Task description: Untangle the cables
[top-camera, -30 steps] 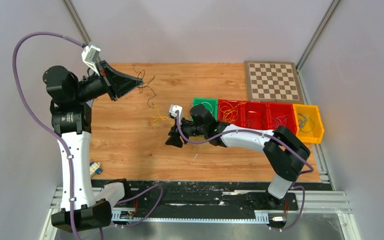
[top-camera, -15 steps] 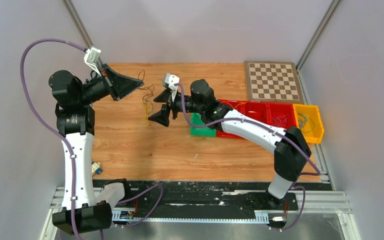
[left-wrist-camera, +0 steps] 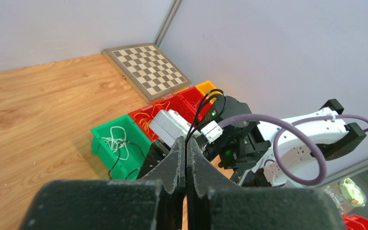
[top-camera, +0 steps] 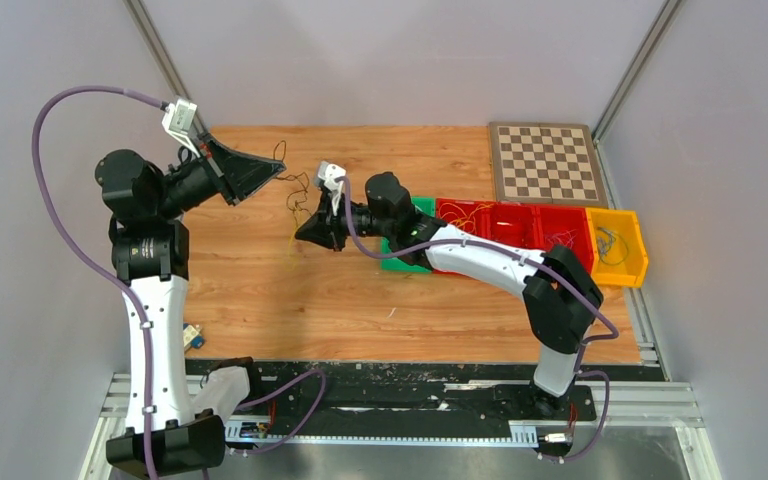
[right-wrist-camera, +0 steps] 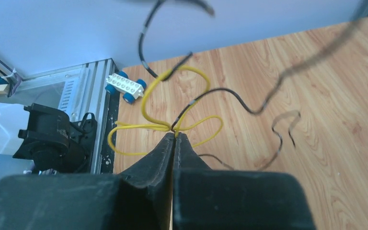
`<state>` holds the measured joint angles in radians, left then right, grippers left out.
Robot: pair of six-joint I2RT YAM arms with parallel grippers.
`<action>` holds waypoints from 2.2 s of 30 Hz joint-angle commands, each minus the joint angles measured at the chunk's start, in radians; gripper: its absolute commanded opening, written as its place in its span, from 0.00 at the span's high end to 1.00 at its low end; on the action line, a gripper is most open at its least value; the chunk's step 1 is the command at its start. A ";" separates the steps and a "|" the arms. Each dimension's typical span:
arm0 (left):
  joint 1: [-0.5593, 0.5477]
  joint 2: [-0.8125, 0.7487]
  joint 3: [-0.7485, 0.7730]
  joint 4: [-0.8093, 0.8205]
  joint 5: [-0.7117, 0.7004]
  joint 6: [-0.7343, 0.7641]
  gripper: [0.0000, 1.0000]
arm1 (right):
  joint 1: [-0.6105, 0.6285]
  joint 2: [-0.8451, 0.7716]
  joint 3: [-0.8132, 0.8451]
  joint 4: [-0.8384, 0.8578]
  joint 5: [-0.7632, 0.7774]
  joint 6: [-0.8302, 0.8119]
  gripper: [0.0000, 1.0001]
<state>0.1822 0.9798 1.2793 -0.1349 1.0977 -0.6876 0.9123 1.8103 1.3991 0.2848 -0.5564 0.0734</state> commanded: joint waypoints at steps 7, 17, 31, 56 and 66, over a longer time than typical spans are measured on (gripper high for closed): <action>0.009 0.023 0.128 -0.015 -0.077 0.030 1.00 | -0.004 -0.045 -0.217 -0.024 0.011 -0.109 0.78; 0.009 0.000 0.085 0.024 -0.097 -0.038 1.00 | -0.044 -0.107 -0.218 -0.053 -0.002 -0.104 0.58; 0.009 -0.028 0.059 -0.068 -0.278 -0.071 1.00 | 0.011 -0.090 0.046 -0.002 0.088 0.109 0.21; 0.015 0.011 0.188 -0.018 -0.327 -0.023 1.00 | 0.007 0.064 -0.176 -0.029 0.129 -0.150 1.00; 0.013 0.058 0.221 0.104 -0.239 -0.127 1.00 | 0.004 0.044 -0.239 -0.110 0.049 -0.185 0.51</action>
<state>0.1905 1.0332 1.5135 -0.1383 0.7963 -0.7486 0.9207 1.9118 1.0771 0.1753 -0.4313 -0.0883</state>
